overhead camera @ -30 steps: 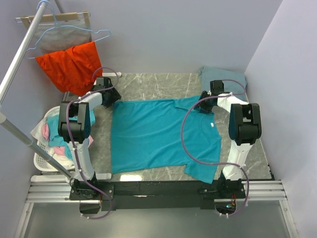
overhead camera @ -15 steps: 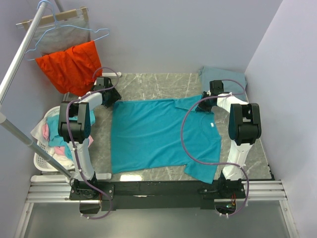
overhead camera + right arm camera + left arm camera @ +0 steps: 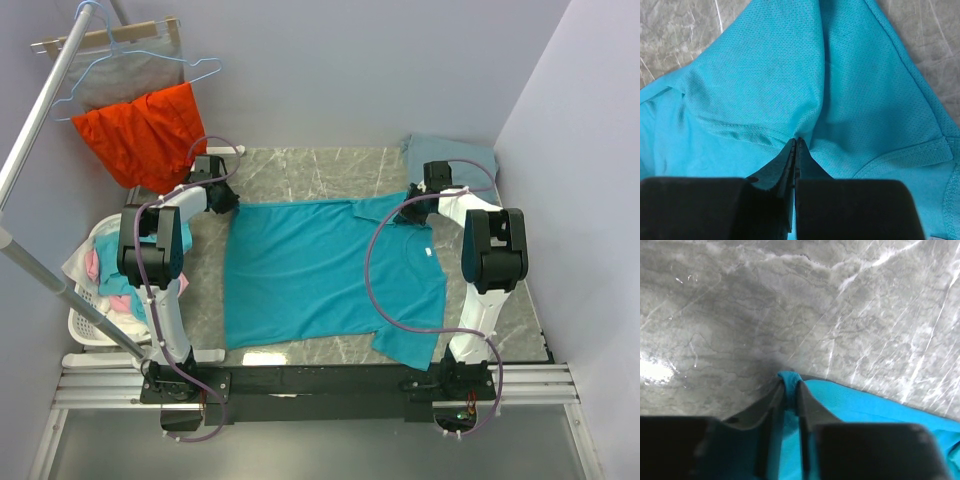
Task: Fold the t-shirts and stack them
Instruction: Grap the side of the flattened tshirt furthest away from the robot with both arms
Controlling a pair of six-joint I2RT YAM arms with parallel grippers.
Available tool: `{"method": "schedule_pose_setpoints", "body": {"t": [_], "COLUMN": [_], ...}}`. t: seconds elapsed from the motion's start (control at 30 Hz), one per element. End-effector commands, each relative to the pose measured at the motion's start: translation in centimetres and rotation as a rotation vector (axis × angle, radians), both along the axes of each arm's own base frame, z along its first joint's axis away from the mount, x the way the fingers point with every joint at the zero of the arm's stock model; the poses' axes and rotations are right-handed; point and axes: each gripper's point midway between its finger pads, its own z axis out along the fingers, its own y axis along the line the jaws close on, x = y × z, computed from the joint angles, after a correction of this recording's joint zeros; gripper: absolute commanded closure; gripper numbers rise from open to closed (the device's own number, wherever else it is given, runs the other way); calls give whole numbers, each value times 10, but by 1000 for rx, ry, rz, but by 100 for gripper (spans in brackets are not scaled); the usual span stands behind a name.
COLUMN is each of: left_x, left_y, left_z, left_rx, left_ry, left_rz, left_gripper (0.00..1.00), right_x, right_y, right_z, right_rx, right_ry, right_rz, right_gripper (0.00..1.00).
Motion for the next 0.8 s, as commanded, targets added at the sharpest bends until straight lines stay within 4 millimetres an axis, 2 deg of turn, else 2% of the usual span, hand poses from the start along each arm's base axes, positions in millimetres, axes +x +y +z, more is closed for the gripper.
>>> {"method": "schedule_pose_setpoints", "body": {"t": [0.0,0.07,0.17,0.27,0.5,0.63,0.77], "left_x": [7,7,9,12,2,-7,-18], "left_y": [-4,-4,-4,-6,-12,-16,-16], "left_z": [9,8,14,28,54,69,74], "left_rx": [5,7,12,20,55,51,54], "left_ry": [-34,-34,-50,-66,-76,-95,-83], "left_rz": [-17,-21,-30,-59,-96,-113,-116], "left_gripper": [88,98,99,99,99,99,99], "right_x": [8,7,5,-1,-15,-23,-29], "right_y": [5,5,4,2,1,-6,-10], "right_z": [30,31,34,40,86,102,113], "right_rx": [2,1,-6,-11,-18,-48,-62], "right_ry": [-86,-88,-91,-97,-200,-214,-232], "right_rz": [25,31,32,28,27,15,3], "right_gripper": [100,100,100,100,100,100,100]}}
